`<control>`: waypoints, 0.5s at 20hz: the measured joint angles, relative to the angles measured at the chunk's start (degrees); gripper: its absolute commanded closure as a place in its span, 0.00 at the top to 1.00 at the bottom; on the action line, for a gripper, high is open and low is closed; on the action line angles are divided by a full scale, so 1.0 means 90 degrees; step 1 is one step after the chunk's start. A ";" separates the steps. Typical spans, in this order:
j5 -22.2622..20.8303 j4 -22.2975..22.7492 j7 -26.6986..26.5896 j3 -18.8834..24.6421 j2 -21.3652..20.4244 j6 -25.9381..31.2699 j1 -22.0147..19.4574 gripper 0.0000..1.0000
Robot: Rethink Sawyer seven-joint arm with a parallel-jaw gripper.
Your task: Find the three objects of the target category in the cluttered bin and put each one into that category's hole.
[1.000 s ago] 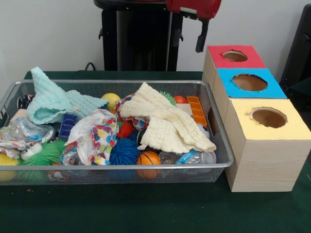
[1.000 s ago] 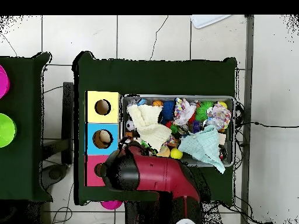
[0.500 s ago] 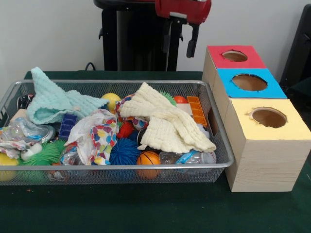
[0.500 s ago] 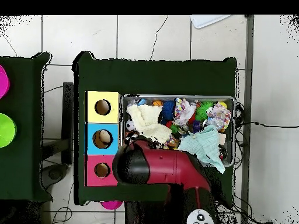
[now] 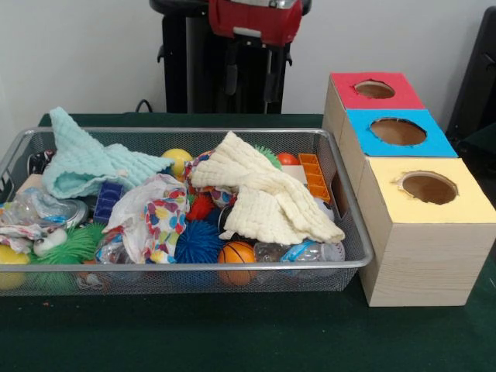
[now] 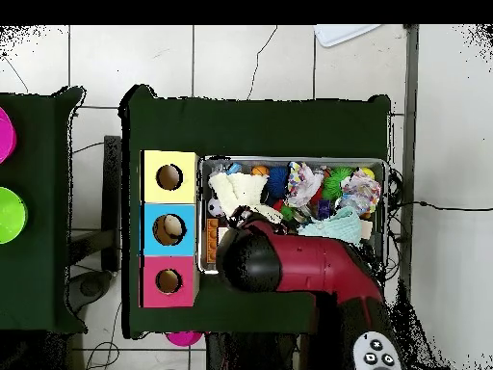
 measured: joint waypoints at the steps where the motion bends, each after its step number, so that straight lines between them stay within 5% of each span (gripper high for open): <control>1: -0.0076 -0.0001 0.0000 0.0066 0.0012 0.0000 -0.0117 1.00; 10: -0.0866 -0.0008 -0.0001 0.0626 0.0193 0.0000 -0.1109 1.00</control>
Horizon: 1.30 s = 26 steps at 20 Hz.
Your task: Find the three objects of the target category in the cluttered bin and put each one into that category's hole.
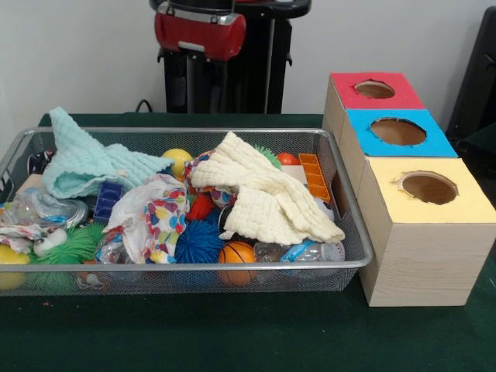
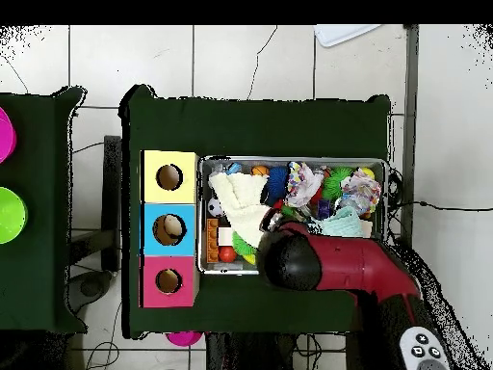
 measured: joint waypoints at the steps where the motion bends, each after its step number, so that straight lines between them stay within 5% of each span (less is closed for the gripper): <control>1: -0.0080 -0.0002 0.0000 0.0047 0.0022 0.0001 -0.0083 1.00; 15: -0.1574 -0.0067 0.0000 0.0702 0.0450 0.0000 -0.1183 1.00; 26: -0.2978 -0.0381 -0.0001 0.0764 0.0805 0.0000 -0.1280 1.00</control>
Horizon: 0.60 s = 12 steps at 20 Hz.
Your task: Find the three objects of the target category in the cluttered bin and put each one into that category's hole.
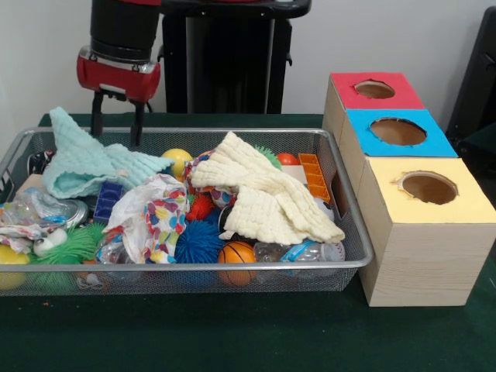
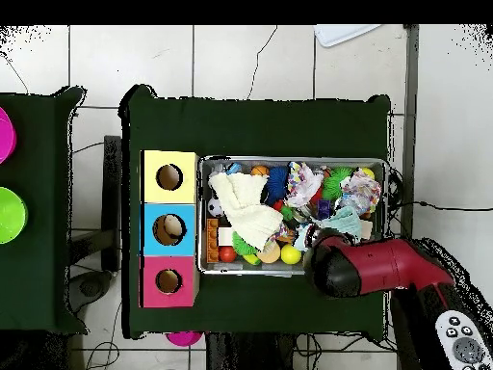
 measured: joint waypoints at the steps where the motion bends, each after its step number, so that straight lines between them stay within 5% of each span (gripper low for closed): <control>1: -0.0088 -0.0029 -0.0001 0.0005 0.0023 0.0000 -0.0016 1.00; 12: -0.0982 -0.0403 -0.0547 0.0150 0.0307 0.0000 -0.0538 1.00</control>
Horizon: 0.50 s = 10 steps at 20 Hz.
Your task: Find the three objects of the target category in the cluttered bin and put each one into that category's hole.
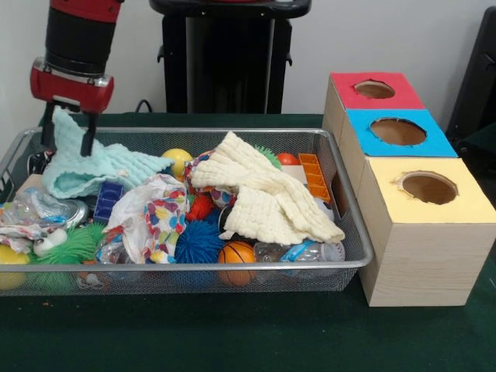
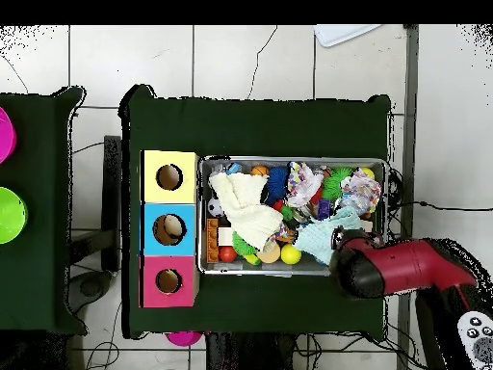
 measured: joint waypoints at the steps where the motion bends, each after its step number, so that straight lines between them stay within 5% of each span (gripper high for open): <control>1: -0.0038 -0.0023 -0.0060 0.0012 0.0014 -0.0001 -0.0030 1.00; 10: -0.0204 -0.0356 -0.0646 0.0200 0.0453 0.0000 -0.0422 1.00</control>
